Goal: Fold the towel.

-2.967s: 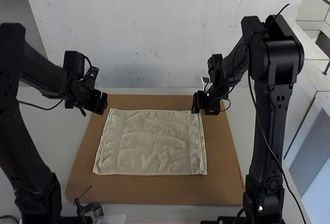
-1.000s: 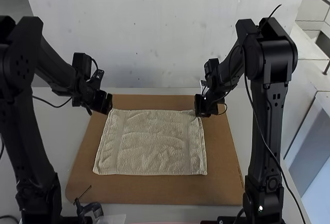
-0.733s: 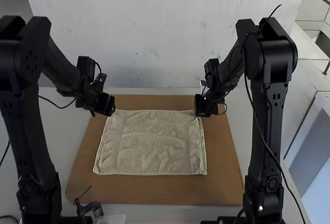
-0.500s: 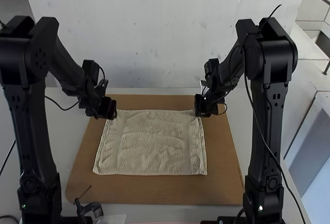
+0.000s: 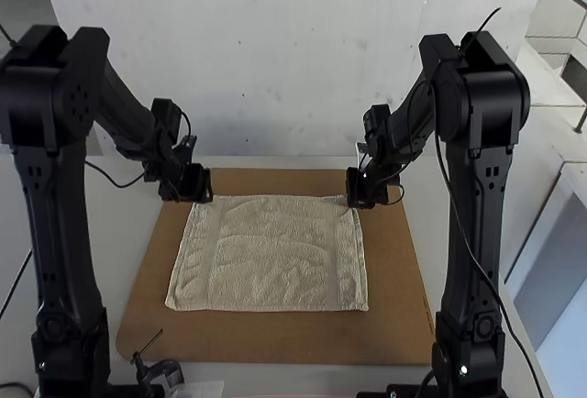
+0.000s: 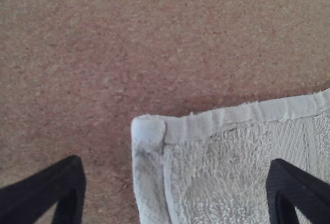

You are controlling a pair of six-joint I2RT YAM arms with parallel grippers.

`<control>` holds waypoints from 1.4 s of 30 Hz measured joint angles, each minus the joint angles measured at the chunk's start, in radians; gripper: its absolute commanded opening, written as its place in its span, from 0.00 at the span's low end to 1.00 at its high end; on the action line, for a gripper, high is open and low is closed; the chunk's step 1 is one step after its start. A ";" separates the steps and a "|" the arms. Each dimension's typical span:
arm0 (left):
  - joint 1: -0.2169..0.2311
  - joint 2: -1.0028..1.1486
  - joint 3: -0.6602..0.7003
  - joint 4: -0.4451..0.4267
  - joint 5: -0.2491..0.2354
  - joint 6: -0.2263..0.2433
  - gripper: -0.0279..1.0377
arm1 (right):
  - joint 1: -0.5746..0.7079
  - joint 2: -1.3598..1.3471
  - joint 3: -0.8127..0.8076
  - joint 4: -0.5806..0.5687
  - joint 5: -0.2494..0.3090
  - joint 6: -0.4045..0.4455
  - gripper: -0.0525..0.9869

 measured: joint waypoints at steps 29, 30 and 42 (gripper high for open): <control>-0.013 0.051 0.034 0.020 -0.049 0.008 0.05 | 0.000 -0.006 -0.022 0.035 -0.004 0.000 0.07; -0.013 0.051 0.034 0.021 -0.048 0.008 0.04 | 0.000 -0.006 -0.022 0.036 -0.004 0.000 0.07; -0.013 0.051 0.034 0.025 -0.043 0.007 0.04 | -0.003 -0.011 -0.042 0.065 -0.012 0.001 0.07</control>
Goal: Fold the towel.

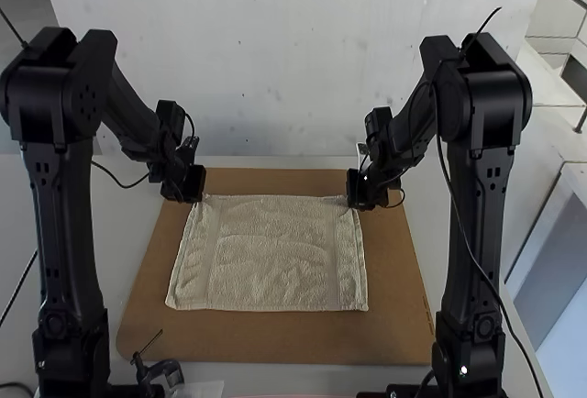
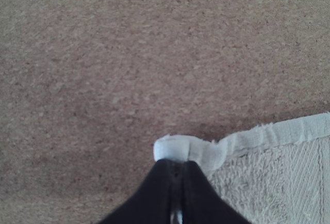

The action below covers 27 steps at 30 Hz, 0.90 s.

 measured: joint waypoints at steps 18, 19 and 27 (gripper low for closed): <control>-0.022 -0.086 -0.045 -0.021 0.028 0.008 0.04 | 0.000 -0.097 -0.041 -0.032 -0.023 0.019 0.07; -0.022 -0.098 -0.047 -0.024 0.028 0.010 0.04 | 0.000 -0.105 -0.041 -0.032 -0.026 0.020 0.07; -0.011 -0.169 -0.068 -0.034 0.036 0.023 0.04 | 0.000 -0.142 -0.044 -0.052 -0.033 0.026 0.07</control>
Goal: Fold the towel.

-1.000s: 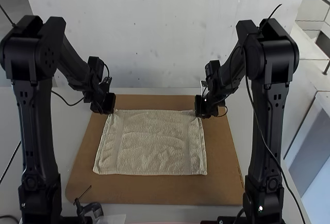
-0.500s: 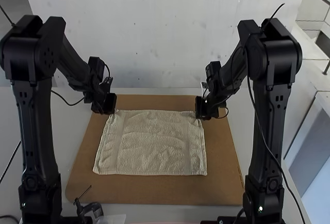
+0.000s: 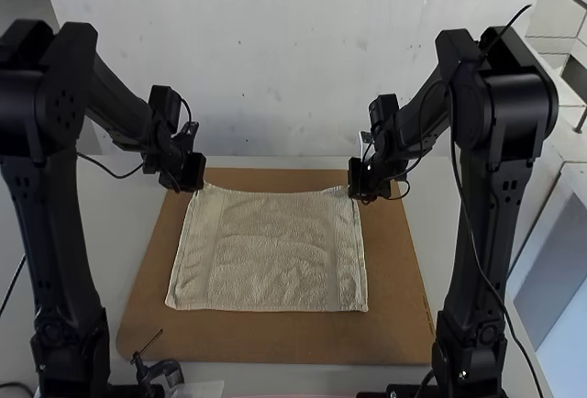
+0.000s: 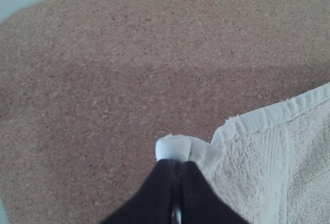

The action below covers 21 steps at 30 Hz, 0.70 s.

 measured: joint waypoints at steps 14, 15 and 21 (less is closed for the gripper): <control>0.021 -0.134 -0.105 -0.028 0.008 0.021 0.04 | 0.000 -0.170 -0.048 -0.067 -0.009 0.001 0.07; 0.021 -0.146 -0.114 -0.031 0.008 0.024 0.04 | 0.000 -0.180 -0.054 -0.072 -0.011 0.001 0.07; 0.021 -0.241 -0.164 -0.061 0.010 0.032 0.04 | 0.000 -0.254 -0.110 -0.097 -0.020 0.001 0.07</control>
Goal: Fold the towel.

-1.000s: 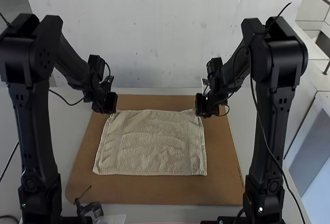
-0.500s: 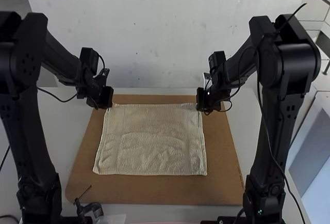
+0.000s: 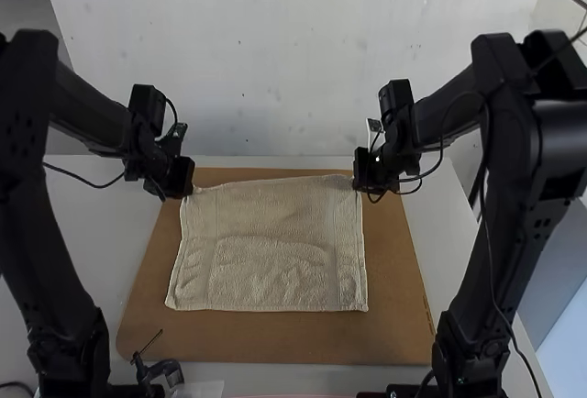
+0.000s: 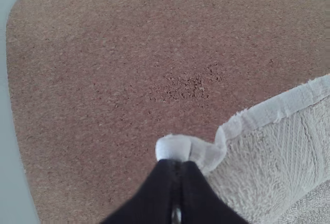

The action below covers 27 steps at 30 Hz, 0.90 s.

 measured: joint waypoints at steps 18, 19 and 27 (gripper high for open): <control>-0.015 -0.324 -0.154 -0.122 0.001 0.007 0.04 | 0.001 -0.332 -0.156 -0.145 -0.040 0.003 0.07; -0.018 -0.340 -0.162 -0.126 0.000 0.007 0.04 | 0.001 -0.348 -0.163 -0.152 -0.042 0.003 0.07; -0.021 -0.475 -0.177 -0.211 0.000 0.007 0.04 | 0.010 -0.506 -0.208 -0.243 -0.052 0.004 0.07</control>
